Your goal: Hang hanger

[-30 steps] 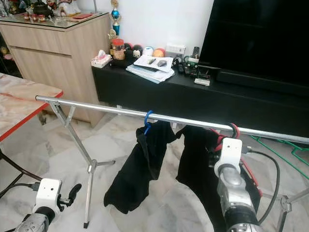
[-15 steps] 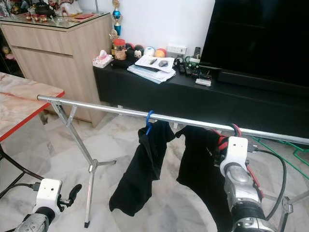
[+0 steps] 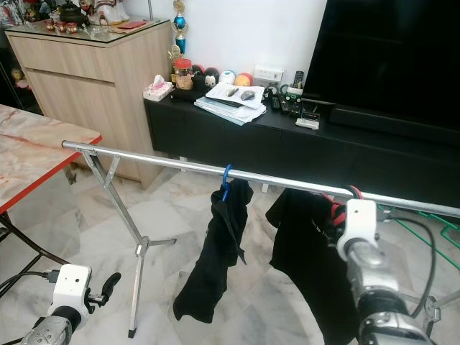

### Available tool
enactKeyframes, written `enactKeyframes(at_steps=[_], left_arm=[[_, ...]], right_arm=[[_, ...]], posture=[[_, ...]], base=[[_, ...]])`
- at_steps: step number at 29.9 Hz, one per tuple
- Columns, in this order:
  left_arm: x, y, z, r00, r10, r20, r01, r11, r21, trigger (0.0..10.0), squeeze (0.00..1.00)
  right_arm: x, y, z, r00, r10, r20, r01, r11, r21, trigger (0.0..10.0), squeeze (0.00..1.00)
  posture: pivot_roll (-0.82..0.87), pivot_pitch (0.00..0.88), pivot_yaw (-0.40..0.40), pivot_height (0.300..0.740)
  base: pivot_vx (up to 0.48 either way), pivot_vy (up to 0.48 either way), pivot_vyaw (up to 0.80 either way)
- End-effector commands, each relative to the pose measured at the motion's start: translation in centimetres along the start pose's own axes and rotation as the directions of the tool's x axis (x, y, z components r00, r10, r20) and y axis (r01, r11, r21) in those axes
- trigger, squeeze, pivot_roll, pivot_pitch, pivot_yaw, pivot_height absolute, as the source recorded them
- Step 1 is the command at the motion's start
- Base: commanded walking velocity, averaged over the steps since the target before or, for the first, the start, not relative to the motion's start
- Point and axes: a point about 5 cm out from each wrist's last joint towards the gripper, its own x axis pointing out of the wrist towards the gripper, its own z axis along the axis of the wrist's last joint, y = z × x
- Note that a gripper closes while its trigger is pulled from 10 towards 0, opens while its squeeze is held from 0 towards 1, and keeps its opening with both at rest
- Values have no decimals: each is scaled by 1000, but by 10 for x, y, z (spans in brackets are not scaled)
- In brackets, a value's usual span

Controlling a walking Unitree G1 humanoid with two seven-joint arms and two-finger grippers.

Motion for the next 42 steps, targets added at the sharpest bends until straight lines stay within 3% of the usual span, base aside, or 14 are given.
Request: enactKeyframes(at_steps=[1,4,11,20,24,26,29,42], left_arm=[[1,0,0,1000,-11,-16,11,1000,20,10000,0],[1,1,0,1000,-11,-17,11,1000,23,10000,0],[2,3,1,1000,-9,-19,10,999,34,10000,0],[3,4,2,1000,-14,-18,14,999,42,10000,0],[3,4,2,1000,-20,-21,21,999,46,10000,0],[4,5,3,1000,-22,-21,23,999,47,10000,0],[5,3,2,999,-28,-25,29,999,46,10000,0],[4,7,2,1000,-18,-25,20,999,48,10000,0]], right_arm=[[0,-6,7,1000,-11,14,11,1000,-26,10000,0],[0,-10,9,1000,1,19,0,998,-63,10000,0],[-3,-7,14,987,158,30,-152,977,-151,10000,0],[-12,-3,13,949,311,48,-303,945,-122,10000,0],[-28,-11,-2,911,410,-40,-409,887,-216,10000,0],[-30,-17,-4,914,402,-54,-403,885,-233,10000,0],[-29,-31,-4,942,332,-57,-336,917,-215,10000,0],[-16,-14,-13,958,277,-80,-286,948,-139,10000,0]], posture=[[149,0,-16,740],[146,0,-12,740],[143,0,-5,740],[137,0,-1,740],[123,0,8,740],[109,0,13,740],[104,0,15,740],[136,0,8,740]], base=[[0,0,0],[0,0,0],[0,0,0],[0,0,0],[0,0,0],[0,0,0],[0,0,0],[0,0,0]])
